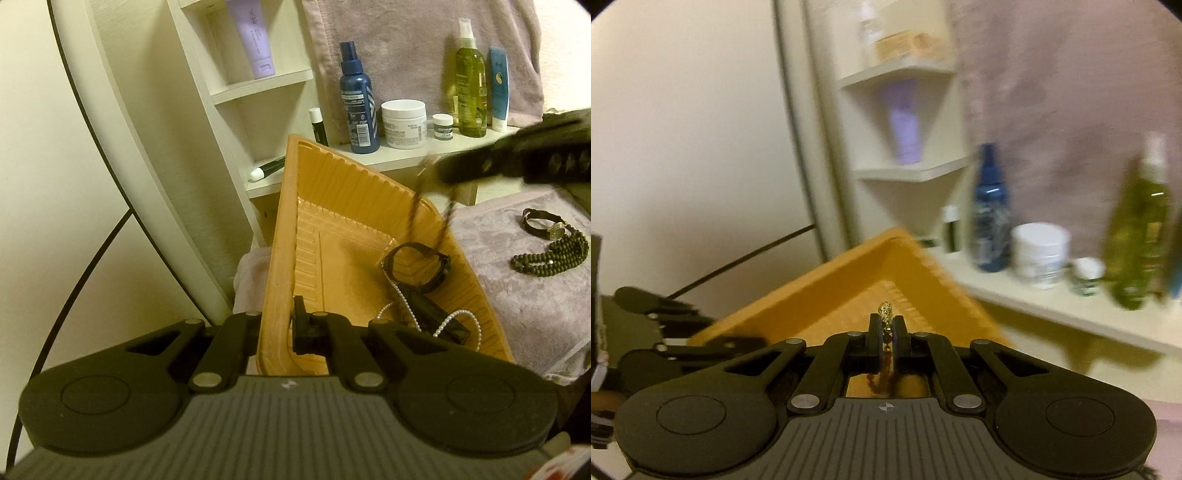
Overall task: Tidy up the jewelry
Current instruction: 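Carry the gold ring into the orange tray and release it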
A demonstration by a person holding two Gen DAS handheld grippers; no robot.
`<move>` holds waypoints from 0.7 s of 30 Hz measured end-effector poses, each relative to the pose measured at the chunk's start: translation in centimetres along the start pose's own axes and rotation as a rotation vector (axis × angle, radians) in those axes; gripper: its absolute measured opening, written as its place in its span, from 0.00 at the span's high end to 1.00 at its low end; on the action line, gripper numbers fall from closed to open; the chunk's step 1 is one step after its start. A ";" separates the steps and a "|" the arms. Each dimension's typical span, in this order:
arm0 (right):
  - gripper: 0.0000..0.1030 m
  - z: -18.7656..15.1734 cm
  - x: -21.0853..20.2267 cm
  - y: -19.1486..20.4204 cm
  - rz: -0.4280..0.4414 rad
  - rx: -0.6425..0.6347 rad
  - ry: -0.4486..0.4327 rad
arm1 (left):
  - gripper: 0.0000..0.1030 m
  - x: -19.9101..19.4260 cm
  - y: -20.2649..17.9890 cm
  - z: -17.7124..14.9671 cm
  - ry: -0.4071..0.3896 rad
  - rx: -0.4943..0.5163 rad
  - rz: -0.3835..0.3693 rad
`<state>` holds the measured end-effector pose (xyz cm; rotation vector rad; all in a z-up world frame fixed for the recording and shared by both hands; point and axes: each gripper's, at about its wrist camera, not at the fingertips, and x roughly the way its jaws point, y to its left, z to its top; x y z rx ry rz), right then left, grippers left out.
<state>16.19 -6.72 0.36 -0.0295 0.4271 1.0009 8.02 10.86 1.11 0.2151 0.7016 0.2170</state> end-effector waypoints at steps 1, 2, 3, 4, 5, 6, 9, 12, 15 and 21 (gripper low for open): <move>0.96 -0.2 0.6 0.4 0.014 -0.004 0.012 | 0.96 0.0 0.0 0.0 0.000 0.000 0.000; 0.96 -0.5 1.2 0.8 0.028 -0.004 0.019 | 0.96 0.0 0.0 0.0 0.000 0.000 0.000; 0.96 -0.8 1.7 1.0 0.042 0.002 0.022 | 0.96 0.0 0.0 0.0 -0.001 0.001 -0.001; 0.96 -1.2 2.1 1.1 0.054 0.011 0.022 | 0.96 0.0 0.0 0.0 -0.001 0.001 0.000; 0.95 -1.5 2.5 1.1 0.065 0.020 0.023 | 0.96 0.0 0.0 0.0 -0.001 0.001 0.000; 0.93 -1.7 2.7 1.1 0.069 0.028 0.027 | 0.96 0.0 0.0 0.0 -0.001 0.000 -0.001; 0.72 -2.4 2.3 1.3 0.042 0.024 0.020 | 0.96 -0.1 0.0 0.1 -0.002 0.000 -0.002; 0.68 -3.2 1.4 0.8 -0.013 0.018 0.006 | 0.96 -0.2 -0.1 0.1 -0.005 -0.002 -0.002; 0.67 -4.5 -0.4 -0.3 -0.088 0.055 -0.006 | 0.96 -0.1 0.0 0.1 -0.006 -0.005 -0.002; 0.67 -8.2 -4.2 -3.5 -0.303 0.101 0.013 | 0.96 -0.1 0.0 0.0 -0.005 -0.005 0.000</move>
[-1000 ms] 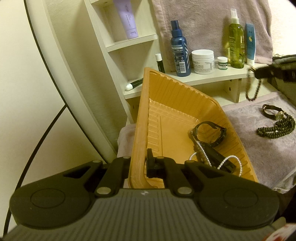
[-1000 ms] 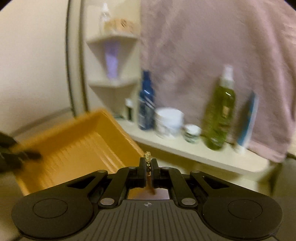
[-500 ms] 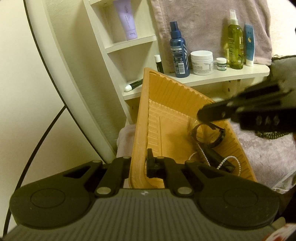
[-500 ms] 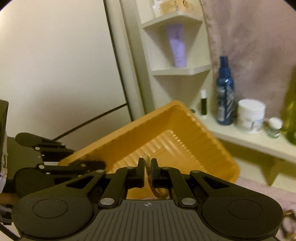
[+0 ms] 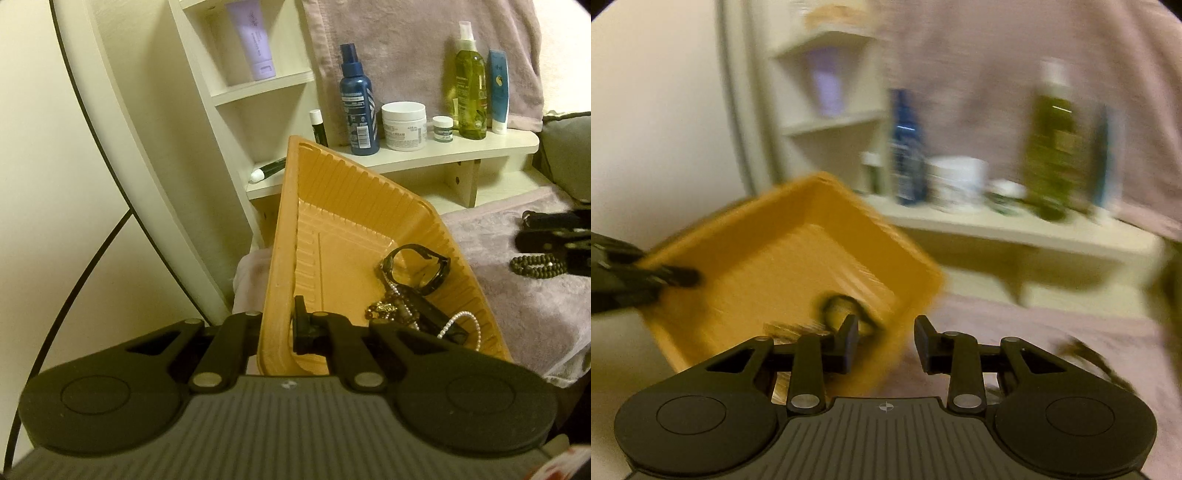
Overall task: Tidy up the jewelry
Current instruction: 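Carry the gold ring into the orange tray and release it, then grasp the dark green bead strand with the right gripper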
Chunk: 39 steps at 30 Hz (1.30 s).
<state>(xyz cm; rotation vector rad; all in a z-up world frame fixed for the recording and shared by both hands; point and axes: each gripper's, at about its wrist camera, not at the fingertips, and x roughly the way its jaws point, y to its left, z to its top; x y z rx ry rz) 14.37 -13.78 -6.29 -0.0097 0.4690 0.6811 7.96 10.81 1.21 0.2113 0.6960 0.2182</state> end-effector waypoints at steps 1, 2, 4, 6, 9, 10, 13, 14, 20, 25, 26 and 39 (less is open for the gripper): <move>0.67 -0.5 -0.2 -0.9 -0.039 0.002 0.008 | 0.96 0.0 0.0 0.0 0.000 0.001 0.001; 0.67 -1.0 -0.6 -1.7 -0.073 0.008 0.014 | 0.96 0.0 -0.1 0.0 0.000 0.001 0.001; 0.67 -1.9 -1.3 -3.7 -0.132 0.028 0.026 | 0.96 0.0 -0.1 0.0 0.000 0.002 0.002; 0.67 -2.6 -2.0 -5.5 -0.186 0.049 0.034 | 0.96 0.0 -0.1 0.0 0.001 0.002 0.002; 0.65 -3.2 -2.8 -7.5 -0.236 0.073 0.037 | 0.96 0.0 0.0 0.0 0.003 0.005 0.003; 0.64 -3.4 -3.0 -7.9 -0.250 0.076 0.037 | 0.96 0.0 0.0 0.0 0.003 0.006 0.003; 0.61 -3.7 -3.4 -9.1 -0.268 0.090 0.044 | 0.96 0.0 -0.1 0.1 0.003 0.010 0.004; 0.59 -3.7 -3.4 -9.2 -0.277 0.089 0.048 | 0.96 0.0 -0.1 0.1 0.003 0.011 0.005; 0.55 -4.4 -2.6 -9.0 -0.274 0.041 0.101 | 0.96 0.0 -0.2 0.2 0.005 0.018 0.008; 0.55 -5.1 -1.0 -8.5 -0.287 -0.107 0.153 | 0.96 0.0 -0.3 0.2 0.007 0.023 0.008; 0.55 -5.2 -0.7 -8.5 -0.285 -0.135 0.163 | 0.96 0.0 -0.3 0.2 0.007 0.022 0.008; 0.73 -4.2 1.6 -9.7 -0.238 -0.274 0.240 | 0.96 0.0 -0.2 0.2 0.009 0.020 0.010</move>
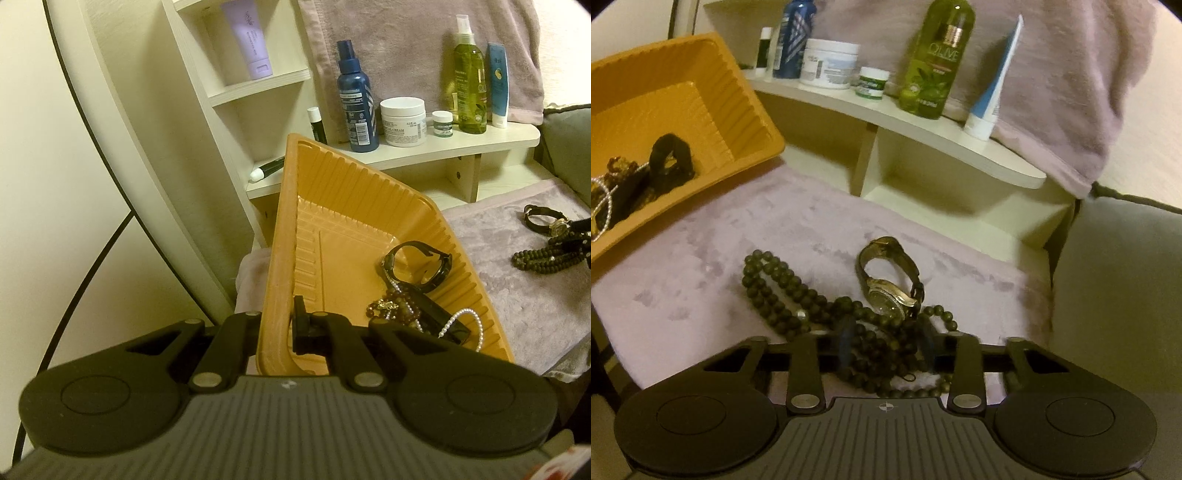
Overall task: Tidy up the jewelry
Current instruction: 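Grasp the dark green bead strand with the right gripper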
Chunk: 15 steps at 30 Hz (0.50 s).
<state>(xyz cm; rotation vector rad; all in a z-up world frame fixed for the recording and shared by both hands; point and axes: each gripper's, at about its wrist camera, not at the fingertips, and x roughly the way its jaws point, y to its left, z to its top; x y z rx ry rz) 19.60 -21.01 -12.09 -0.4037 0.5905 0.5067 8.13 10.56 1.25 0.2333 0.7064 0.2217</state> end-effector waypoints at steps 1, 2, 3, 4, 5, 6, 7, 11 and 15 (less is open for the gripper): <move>0.74 0.0 0.0 -0.2 0.002 0.009 0.005 | 0.96 0.0 0.0 0.0 0.000 -0.002 0.000; 0.80 -0.1 -0.1 -0.3 -0.001 0.019 0.012 | 0.96 0.0 0.0 -0.1 0.000 -0.002 0.000; 0.84 -0.1 -0.2 -0.3 -0.008 0.023 0.016 | 0.96 0.0 0.0 -0.1 -0.001 -0.002 0.000; 0.84 -0.2 -0.2 -0.4 -0.013 0.025 0.019 | 0.96 0.0 0.0 -0.1 -0.001 -0.003 0.001; 0.85 -0.4 -0.3 -0.5 -0.013 0.033 0.019 | 0.96 0.0 0.0 -0.1 -0.001 -0.003 0.000; 0.91 -0.5 -0.4 -0.7 -0.019 0.044 0.017 | 0.96 0.0 0.0 -0.1 -0.001 -0.002 0.000; 0.93 -0.6 -0.5 -0.8 -0.029 0.053 0.018 | 0.96 0.0 0.0 -0.1 -0.001 -0.001 0.000; 0.93 -1.2 -1.3 -1.0 -0.039 0.074 0.005 | 0.96 0.0 0.0 -0.1 -0.001 -0.003 0.002; 0.93 -1.8 -1.9 -1.5 -0.043 0.119 -0.006 | 0.96 0.0 0.0 -0.1 -0.001 -0.001 0.000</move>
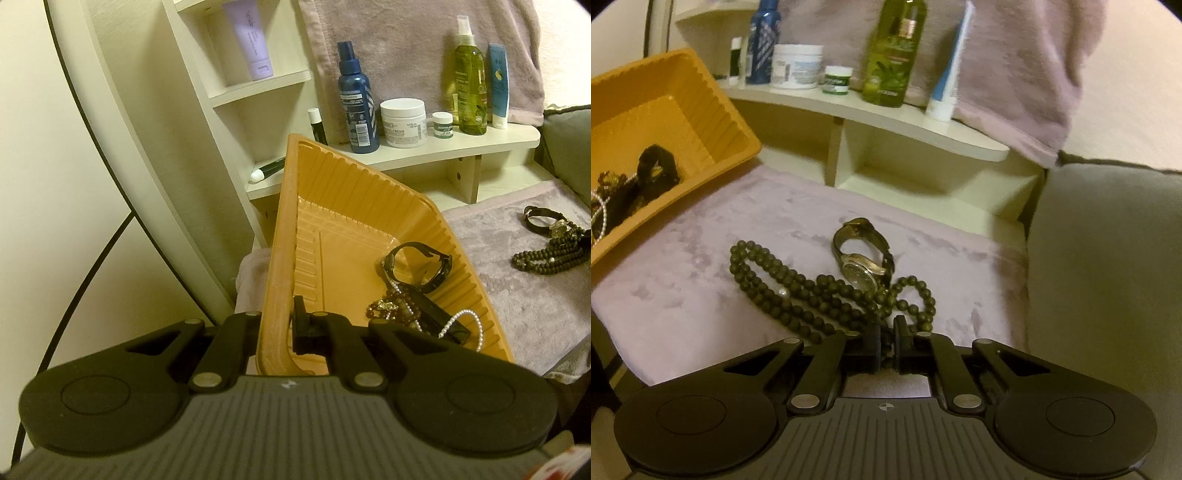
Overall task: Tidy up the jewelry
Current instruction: 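Grasp the dark green bead strand with the right gripper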
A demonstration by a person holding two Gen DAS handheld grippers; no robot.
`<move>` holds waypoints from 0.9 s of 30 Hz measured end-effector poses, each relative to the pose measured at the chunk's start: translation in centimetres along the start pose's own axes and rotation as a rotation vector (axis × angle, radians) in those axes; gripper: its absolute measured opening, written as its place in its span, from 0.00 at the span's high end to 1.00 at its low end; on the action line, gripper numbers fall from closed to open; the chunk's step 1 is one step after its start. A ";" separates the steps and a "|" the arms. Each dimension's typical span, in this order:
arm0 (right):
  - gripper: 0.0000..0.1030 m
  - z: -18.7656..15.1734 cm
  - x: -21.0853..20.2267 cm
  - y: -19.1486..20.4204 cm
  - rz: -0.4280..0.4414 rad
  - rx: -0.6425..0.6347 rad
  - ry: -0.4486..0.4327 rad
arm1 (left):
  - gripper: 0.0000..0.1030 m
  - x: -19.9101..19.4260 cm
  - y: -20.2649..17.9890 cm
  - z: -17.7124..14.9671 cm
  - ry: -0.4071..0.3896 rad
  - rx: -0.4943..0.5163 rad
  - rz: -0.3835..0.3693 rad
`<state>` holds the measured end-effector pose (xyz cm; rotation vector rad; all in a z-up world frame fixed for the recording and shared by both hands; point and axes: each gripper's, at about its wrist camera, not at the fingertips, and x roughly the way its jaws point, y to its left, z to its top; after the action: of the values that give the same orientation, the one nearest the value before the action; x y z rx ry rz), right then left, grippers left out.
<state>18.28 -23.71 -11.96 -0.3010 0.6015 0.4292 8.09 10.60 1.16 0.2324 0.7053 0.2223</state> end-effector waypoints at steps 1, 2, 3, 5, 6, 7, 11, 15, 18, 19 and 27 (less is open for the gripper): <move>0.93 -0.1 0.0 -0.1 0.001 0.006 0.002 | 0.96 0.0 0.0 0.0 0.000 0.000 -0.001; 0.93 -0.3 -0.1 -0.1 -0.008 0.007 0.003 | 0.96 0.0 0.0 0.0 -0.001 0.000 -0.001; 0.93 -0.4 0.0 -0.1 -0.014 0.005 0.007 | 0.96 -0.1 0.0 0.1 -0.001 0.001 -0.001; 0.90 -0.8 0.0 -0.2 -0.022 0.013 0.005 | 0.96 -0.1 -0.1 0.1 -0.003 0.002 0.000; 0.85 -0.9 -0.1 -0.3 -0.023 0.027 0.002 | 0.96 -0.1 -0.1 0.2 -0.003 0.002 0.000; 0.82 -1.0 -0.2 -0.4 -0.025 0.041 0.003 | 0.96 -0.1 -0.1 0.2 -0.002 0.002 0.000; 0.68 -1.2 -0.2 -0.8 -0.018 0.099 0.004 | 0.96 -0.1 -0.1 0.2 -0.003 0.003 -0.001; 0.68 -1.0 0.6 -0.5 -0.023 0.061 0.002 | 0.96 -0.1 -0.1 0.1 -0.002 0.001 0.000; 0.68 -0.9 1.3 -1.2 -0.006 0.120 0.002 | 0.96 -0.1 -0.1 0.2 -0.002 0.000 -0.001; 0.68 -0.8 1.5 -1.7 0.010 0.166 0.007 | 0.96 -0.1 -0.2 0.2 -0.002 0.000 0.000; 0.69 -0.6 2.0 -2.6 0.016 0.222 0.012 | 0.96 -0.1 -0.2 0.2 -0.002 0.000 0.000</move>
<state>20.73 -25.64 -13.23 -0.0866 0.6572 0.3722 8.16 10.35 1.32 0.2322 0.7034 0.2216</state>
